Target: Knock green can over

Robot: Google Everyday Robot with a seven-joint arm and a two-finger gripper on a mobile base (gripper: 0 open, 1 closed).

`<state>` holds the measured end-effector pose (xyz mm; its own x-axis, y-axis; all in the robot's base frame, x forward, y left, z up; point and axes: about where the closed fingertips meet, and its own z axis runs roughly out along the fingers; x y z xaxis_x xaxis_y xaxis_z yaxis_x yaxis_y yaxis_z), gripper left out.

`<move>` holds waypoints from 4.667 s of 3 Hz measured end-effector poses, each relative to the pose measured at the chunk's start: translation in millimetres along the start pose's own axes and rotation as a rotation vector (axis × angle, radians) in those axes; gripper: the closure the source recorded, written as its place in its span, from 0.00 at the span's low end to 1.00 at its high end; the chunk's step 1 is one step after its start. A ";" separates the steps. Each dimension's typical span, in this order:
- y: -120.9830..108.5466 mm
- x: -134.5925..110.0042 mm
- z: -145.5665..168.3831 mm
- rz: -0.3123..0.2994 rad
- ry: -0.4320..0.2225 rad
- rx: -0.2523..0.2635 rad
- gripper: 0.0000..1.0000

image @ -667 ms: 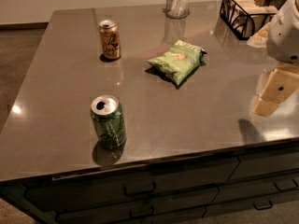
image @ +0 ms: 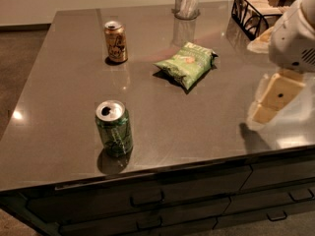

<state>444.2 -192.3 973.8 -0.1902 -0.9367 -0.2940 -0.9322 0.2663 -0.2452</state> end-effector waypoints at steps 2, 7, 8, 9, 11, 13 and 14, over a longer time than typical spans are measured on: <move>30.0 -55.4 39.7 0.013 -0.187 -0.072 0.00; 109.4 -214.3 111.8 -0.056 -0.573 -0.273 0.00; 117.4 -229.9 114.8 -0.073 -0.606 -0.291 0.18; 114.1 -239.5 117.5 -0.065 -0.626 -0.296 0.42; 86.8 -232.6 86.9 -0.092 -0.476 -0.254 0.88; 57.6 -214.0 84.1 -0.202 -0.100 -0.248 1.00; 31.0 -193.8 101.1 -0.234 0.063 -0.254 1.00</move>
Offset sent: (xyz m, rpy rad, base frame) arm -0.0131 0.1260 -0.0635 0.3306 0.0574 0.1018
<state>483.3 20.5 929.7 0.0265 -0.9800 -0.1971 -0.9981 -0.0151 -0.0591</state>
